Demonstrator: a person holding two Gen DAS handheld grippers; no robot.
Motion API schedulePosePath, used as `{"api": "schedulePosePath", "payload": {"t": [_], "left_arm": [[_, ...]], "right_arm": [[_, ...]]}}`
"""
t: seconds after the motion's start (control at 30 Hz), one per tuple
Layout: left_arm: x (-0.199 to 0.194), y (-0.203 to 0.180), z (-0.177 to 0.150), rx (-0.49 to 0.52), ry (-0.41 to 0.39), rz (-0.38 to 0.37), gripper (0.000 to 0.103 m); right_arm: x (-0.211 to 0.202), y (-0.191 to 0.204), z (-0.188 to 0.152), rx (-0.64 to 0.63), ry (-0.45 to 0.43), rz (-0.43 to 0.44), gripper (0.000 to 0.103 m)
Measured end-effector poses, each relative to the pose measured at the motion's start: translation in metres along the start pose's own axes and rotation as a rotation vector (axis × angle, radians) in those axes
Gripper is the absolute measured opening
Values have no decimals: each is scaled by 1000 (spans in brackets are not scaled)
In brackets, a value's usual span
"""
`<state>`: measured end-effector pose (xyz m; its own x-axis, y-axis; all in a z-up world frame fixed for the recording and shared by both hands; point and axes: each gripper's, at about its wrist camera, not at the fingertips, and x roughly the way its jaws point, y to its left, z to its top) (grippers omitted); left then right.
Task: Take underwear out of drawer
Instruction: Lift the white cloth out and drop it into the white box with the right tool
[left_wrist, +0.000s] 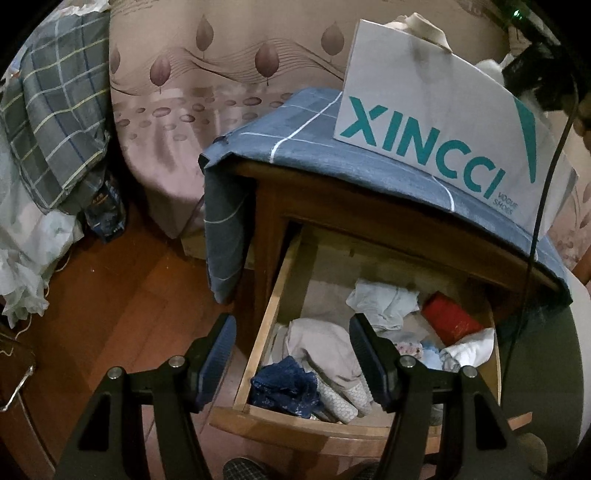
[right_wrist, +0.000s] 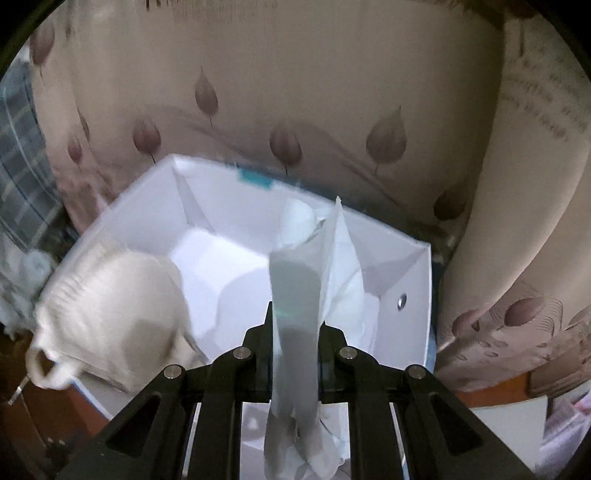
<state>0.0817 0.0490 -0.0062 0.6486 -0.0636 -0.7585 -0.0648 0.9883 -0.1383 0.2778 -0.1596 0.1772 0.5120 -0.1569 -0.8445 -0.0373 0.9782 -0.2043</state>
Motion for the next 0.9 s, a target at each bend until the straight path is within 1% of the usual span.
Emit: {"api": "schedulePosePath", "payload": {"t": [0.1, 0.13, 0.17, 0.27, 0.37, 0.43, 0.5, 0.53, 0.7, 0.8, 0.83, 0.9], "left_arm": [[-1, 1, 0, -3, -4, 5, 66], [-1, 2, 0, -6, -6, 8, 66], [-1, 3, -1, -8, -5, 8, 66], [1, 5, 0, -16, 1, 9, 66], [2, 6, 0, -17, 5, 11, 66], [2, 6, 0, -16, 6, 13, 66], [4, 6, 0, -16, 11, 14, 66], [5, 5, 0, -14, 14, 15, 66], [7, 1, -2, 13, 24, 26, 66], [11, 4, -2, 4, 45, 21, 66], [12, 5, -2, -2, 55, 14, 66], [17, 8, -1, -21, 88, -1, 66]], "right_arm": [[15, -2, -6, 21, 49, 9, 14], [20, -5, -9, 23, 22, 54, 14], [26, -8, -11, 49, 51, 74, 14], [38, -14, -16, 90, 94, 117, 15], [39, -15, -21, 99, 78, 142, 20], [35, -15, -23, 114, 75, 160, 28], [26, -17, -26, 136, 56, 192, 44], [20, -18, -27, 142, 43, 209, 47], [-16, -19, -32, 128, 9, 229, 49], [-48, -24, -44, 121, -14, 254, 51], [-56, -26, -49, 116, -15, 260, 52], [-74, -25, -64, 99, -8, 278, 59]]}}
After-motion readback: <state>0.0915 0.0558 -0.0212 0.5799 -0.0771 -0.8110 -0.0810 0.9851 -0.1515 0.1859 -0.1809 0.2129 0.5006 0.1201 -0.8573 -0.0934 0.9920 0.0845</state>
